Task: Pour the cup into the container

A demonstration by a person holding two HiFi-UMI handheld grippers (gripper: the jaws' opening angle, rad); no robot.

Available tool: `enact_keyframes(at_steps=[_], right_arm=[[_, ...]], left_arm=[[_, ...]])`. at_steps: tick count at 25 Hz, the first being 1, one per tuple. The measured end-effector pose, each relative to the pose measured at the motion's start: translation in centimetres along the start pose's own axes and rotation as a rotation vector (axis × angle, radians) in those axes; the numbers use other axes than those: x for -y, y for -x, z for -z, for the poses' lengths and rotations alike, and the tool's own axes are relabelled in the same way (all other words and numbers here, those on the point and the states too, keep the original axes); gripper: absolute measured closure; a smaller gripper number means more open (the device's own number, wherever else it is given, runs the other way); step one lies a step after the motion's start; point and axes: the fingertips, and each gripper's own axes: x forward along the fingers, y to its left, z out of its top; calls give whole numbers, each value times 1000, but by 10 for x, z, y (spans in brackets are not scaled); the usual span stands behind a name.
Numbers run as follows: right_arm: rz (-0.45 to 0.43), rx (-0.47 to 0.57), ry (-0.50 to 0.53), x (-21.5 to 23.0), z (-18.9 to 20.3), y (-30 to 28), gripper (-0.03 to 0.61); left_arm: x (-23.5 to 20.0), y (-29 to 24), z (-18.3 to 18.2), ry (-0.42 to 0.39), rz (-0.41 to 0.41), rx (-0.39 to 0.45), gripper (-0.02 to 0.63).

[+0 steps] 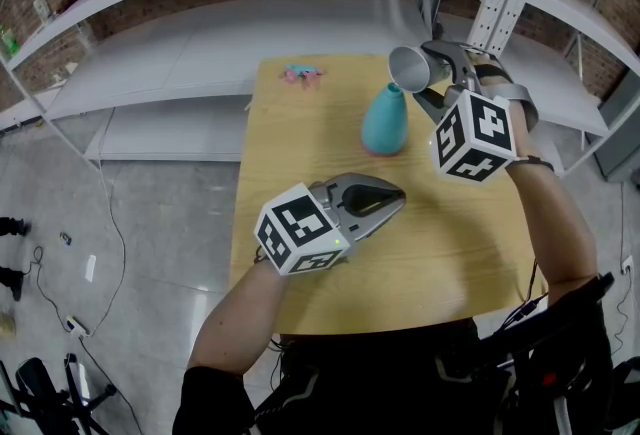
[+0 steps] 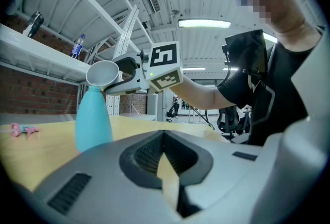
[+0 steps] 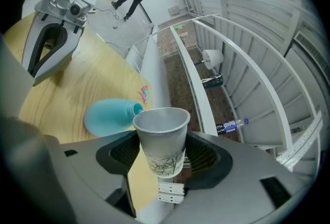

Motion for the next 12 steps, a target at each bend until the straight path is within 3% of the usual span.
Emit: enact_keyframes(at_steps=[5,12], right_arm=[[-11,10,-41,-1,0,0,295],[-52,66,-214,-3,7,0,295]], left_arm=[[1,1,-1,0,0,0,612],[0,0,-1,1,0,0,612]])
